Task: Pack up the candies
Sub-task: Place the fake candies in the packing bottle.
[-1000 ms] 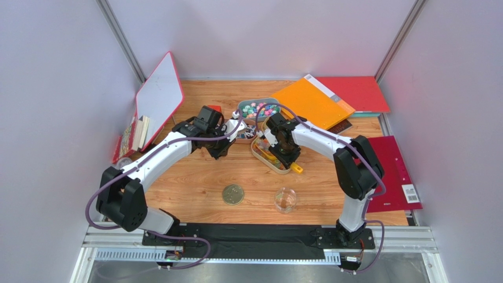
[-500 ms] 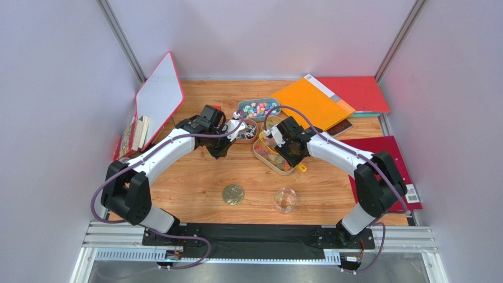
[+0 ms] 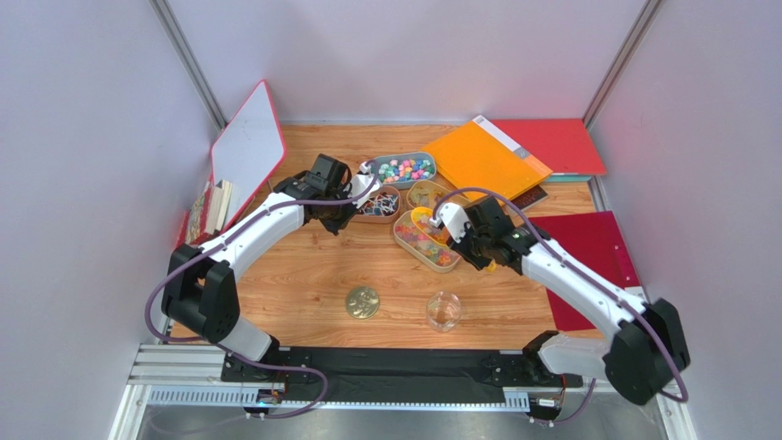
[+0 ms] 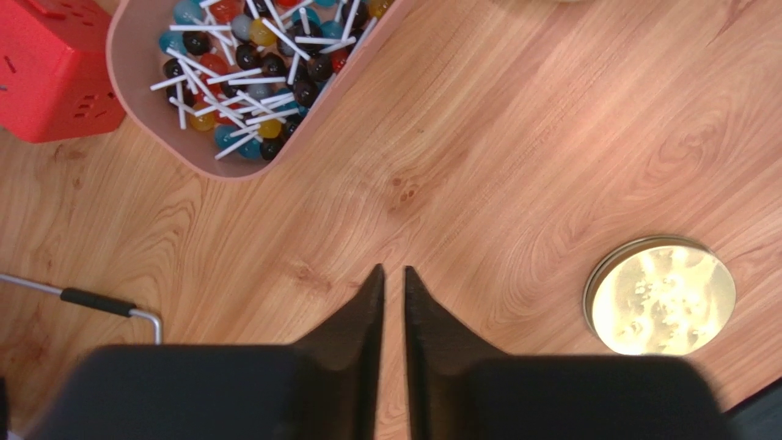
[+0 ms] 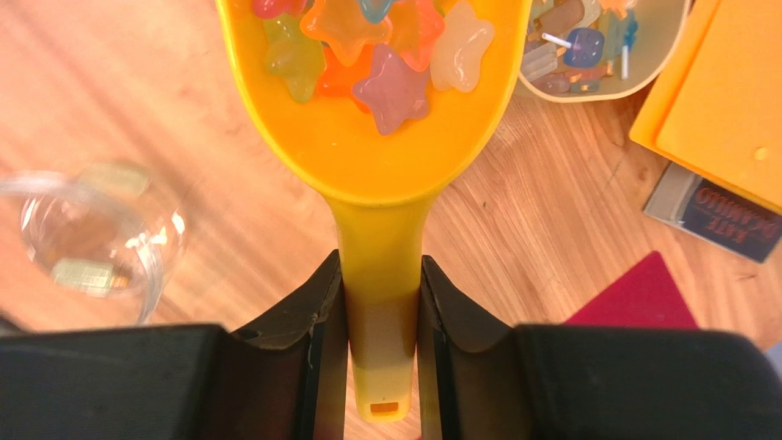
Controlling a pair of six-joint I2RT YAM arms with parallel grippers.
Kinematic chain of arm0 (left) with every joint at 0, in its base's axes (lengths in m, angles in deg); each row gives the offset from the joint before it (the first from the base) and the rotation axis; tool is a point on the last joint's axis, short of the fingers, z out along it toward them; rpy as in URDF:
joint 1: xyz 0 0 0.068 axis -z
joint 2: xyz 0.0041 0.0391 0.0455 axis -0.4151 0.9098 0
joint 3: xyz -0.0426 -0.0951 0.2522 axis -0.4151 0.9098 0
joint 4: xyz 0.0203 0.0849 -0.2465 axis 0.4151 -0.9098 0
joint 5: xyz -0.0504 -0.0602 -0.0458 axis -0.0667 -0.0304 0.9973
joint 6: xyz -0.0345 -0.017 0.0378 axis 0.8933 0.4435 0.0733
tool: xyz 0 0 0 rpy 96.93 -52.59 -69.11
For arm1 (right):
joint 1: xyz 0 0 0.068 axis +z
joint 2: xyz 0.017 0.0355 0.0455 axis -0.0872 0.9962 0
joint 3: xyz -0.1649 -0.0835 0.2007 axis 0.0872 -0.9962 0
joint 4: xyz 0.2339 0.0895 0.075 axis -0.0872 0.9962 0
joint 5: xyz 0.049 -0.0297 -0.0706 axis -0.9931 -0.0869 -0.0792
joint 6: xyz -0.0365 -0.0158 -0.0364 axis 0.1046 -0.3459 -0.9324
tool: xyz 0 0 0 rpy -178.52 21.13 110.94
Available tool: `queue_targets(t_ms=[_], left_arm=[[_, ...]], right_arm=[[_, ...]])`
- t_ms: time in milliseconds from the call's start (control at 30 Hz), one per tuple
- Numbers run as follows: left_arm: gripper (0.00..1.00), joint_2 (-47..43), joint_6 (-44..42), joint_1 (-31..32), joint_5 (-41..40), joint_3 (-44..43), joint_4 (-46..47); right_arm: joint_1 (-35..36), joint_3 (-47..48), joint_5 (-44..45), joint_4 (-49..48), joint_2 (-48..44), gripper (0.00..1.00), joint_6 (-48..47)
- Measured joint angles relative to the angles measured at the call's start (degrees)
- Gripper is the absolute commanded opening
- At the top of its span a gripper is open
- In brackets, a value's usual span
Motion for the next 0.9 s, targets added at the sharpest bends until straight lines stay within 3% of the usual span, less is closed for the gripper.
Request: queue_targets(t_ms=[100, 233, 267, 533, 900], left_arm=[[0.82, -2.1, 1.2, 0.0, 0.2, 0.0, 0.1], [0.9, -6.6, 3.7, 0.0, 0.9, 0.0, 1.4], [0.99, -7.5, 4.2, 0.0, 1.2, 0.0, 1.6], [1.0, -5.4, 5.7, 0.3, 1.0, -0.8, -0.9], [1.0, -3.8, 5.3, 3.3, -10.9, -0.8, -1.3]], right_arm=[[-0.1, -0.9, -3.0, 4.5, -8.4, 0.0, -6.4], [-0.1, -2.3, -5.1, 12.3, -18.7, 0.0, -14.8], [-0.1, -2.5, -5.3, 15.6, -21.2, 0.0, -17.1], [-0.1, -2.5, -5.0, 35.4, -32.6, 0.0, -29.9], [-0.1, -2.5, 4.0, 38.9, -27.5, 0.0, -38.8]])
